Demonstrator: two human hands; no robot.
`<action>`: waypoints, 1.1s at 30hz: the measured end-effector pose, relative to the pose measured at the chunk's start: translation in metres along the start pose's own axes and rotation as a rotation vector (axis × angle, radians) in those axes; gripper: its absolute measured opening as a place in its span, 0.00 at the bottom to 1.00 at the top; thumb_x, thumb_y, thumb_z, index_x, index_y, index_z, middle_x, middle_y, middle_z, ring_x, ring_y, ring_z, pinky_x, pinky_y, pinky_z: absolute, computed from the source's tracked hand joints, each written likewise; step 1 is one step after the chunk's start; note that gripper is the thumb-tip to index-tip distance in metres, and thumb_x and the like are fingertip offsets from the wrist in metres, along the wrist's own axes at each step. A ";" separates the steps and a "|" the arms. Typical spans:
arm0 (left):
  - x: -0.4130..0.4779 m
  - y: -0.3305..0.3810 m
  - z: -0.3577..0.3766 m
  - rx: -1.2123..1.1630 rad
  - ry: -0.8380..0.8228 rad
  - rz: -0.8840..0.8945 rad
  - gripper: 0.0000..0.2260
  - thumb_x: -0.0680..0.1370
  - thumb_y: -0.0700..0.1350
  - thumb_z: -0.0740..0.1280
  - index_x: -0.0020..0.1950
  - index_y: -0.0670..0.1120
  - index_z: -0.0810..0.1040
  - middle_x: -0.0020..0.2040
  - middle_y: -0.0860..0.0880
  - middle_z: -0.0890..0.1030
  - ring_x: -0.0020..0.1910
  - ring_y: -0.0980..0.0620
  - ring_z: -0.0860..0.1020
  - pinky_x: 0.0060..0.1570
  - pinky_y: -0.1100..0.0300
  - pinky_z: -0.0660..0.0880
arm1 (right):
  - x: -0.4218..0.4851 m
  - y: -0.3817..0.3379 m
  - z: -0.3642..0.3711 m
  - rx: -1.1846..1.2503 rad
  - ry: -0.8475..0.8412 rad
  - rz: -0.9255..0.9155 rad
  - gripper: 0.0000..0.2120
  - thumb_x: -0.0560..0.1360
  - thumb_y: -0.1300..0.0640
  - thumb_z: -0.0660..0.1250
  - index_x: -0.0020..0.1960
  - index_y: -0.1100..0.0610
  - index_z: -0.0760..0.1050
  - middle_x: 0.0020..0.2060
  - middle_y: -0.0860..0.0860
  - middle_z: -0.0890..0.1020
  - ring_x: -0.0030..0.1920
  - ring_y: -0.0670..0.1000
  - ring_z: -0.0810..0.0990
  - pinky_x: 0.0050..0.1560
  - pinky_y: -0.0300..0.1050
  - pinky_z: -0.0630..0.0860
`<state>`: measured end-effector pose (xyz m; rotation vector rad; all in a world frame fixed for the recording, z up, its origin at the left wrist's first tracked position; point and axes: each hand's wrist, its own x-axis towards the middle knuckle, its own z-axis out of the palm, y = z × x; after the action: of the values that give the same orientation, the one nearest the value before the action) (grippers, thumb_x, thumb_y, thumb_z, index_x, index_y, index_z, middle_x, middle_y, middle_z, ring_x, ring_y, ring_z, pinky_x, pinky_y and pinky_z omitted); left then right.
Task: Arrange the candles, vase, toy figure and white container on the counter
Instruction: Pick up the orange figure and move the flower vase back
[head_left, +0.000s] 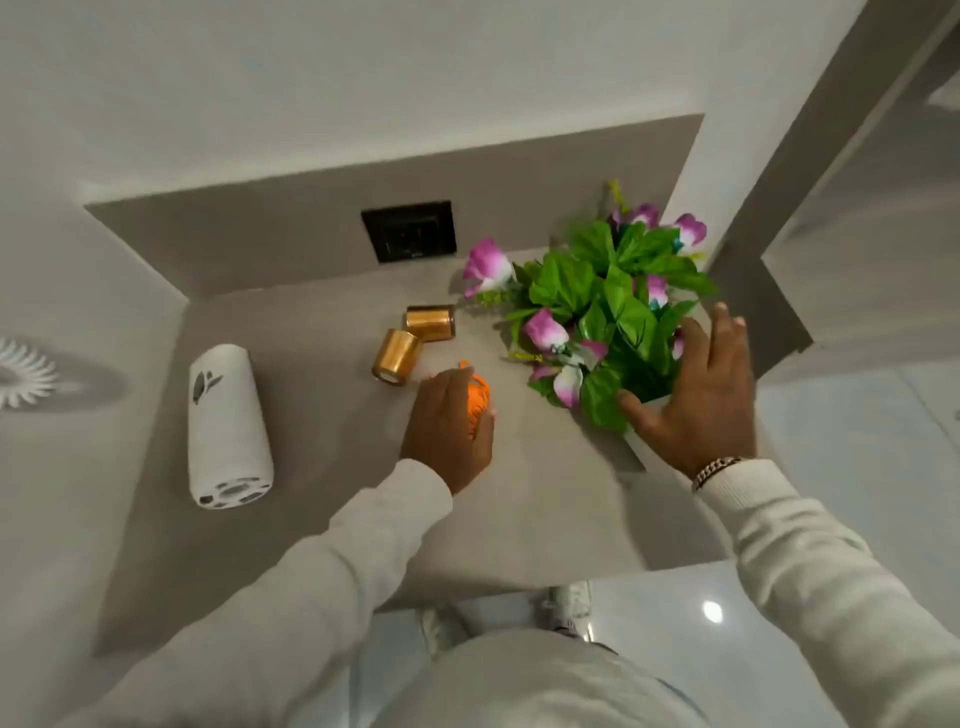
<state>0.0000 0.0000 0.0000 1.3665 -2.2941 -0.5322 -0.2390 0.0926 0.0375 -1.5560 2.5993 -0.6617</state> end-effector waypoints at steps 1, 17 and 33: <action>-0.004 -0.002 0.006 0.075 -0.029 0.014 0.22 0.71 0.45 0.68 0.62 0.34 0.73 0.57 0.34 0.77 0.57 0.32 0.75 0.65 0.41 0.67 | -0.002 0.005 0.000 -0.029 -0.052 0.074 0.46 0.65 0.41 0.76 0.74 0.63 0.64 0.77 0.66 0.59 0.77 0.68 0.56 0.72 0.66 0.60; 0.041 0.039 0.017 -0.616 0.019 -0.693 0.09 0.67 0.45 0.74 0.38 0.52 0.74 0.34 0.51 0.81 0.31 0.55 0.81 0.28 0.62 0.77 | 0.003 0.049 0.012 0.217 0.009 0.163 0.37 0.56 0.28 0.71 0.50 0.57 0.76 0.43 0.56 0.84 0.42 0.61 0.82 0.40 0.45 0.71; 0.026 0.059 0.039 -0.688 0.048 -0.732 0.09 0.67 0.36 0.72 0.41 0.48 0.80 0.40 0.44 0.85 0.40 0.42 0.84 0.38 0.51 0.82 | 0.003 0.054 0.042 0.779 0.091 0.216 0.34 0.59 0.49 0.83 0.61 0.54 0.73 0.51 0.47 0.81 0.51 0.47 0.80 0.56 0.38 0.75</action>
<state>-0.0746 0.0075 0.0018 1.7432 -1.2823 -1.3322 -0.2751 0.0976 -0.0203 -0.9968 2.0819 -1.4961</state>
